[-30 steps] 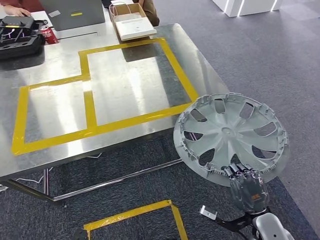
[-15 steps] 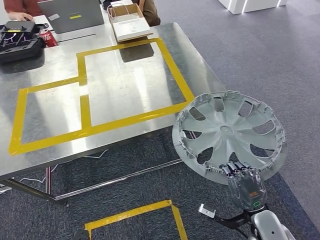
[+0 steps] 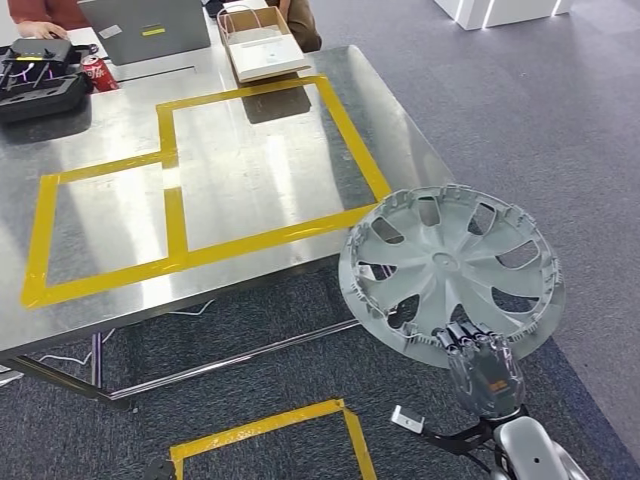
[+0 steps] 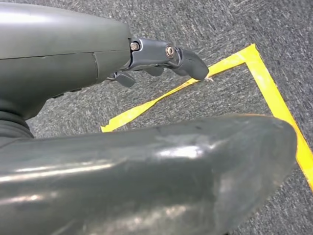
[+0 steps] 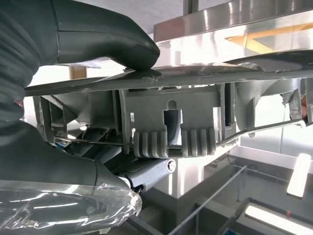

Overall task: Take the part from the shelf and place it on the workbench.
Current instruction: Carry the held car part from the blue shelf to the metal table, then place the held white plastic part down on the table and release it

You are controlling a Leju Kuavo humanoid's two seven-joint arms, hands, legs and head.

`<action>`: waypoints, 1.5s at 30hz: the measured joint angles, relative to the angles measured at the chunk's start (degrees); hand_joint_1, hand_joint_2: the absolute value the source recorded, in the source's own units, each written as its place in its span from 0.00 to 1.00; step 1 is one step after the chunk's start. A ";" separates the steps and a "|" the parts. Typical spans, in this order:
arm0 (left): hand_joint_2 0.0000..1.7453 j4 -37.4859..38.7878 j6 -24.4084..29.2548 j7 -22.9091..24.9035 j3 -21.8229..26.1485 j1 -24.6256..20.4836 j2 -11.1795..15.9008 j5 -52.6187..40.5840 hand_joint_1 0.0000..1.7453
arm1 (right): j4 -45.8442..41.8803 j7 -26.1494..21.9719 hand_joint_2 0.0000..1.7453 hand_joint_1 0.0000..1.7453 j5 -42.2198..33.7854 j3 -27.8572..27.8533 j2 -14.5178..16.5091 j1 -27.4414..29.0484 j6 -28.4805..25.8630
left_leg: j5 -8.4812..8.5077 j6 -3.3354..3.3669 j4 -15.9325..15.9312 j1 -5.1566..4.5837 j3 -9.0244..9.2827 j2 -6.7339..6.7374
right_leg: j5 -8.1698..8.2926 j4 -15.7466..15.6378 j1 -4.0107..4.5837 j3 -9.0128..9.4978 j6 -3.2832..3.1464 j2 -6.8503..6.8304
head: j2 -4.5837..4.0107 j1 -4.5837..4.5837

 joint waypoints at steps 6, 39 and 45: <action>0.00 0.00 -0.12 0.27 0.56 0.00 0.03 -0.34 0.00 | 1.01 5.71 1.00 1.00 0.00 3.63 -2.46 -1.75 0.68 | 0.01 0.11 0.01 -0.05 -0.03 0.00 | 0.01 -0.02 -0.04 -0.01 0.02 0.00 | 0.00 0.00; 0.00 0.00 -0.57 2.03 1.02 -0.14 0.09 -1.79 0.00 | 3.68 19.86 1.00 1.00 -0.04 29.70 -12.26 -20.37 4.56 | 0.08 0.25 0.03 -0.12 -0.12 0.01 | 0.11 -0.08 -0.09 -0.07 0.16 -0.01 | 0.00 0.00; 0.00 0.00 -0.50 1.88 1.05 -0.13 0.09 -1.79 0.00 | 3.63 20.21 1.00 1.00 -0.04 30.80 -12.51 -20.48 4.42 | 0.08 0.25 0.03 -0.12 -0.12 0.01 | 0.11 -0.08 -0.09 -0.07 0.16 -0.01 | 0.00 0.00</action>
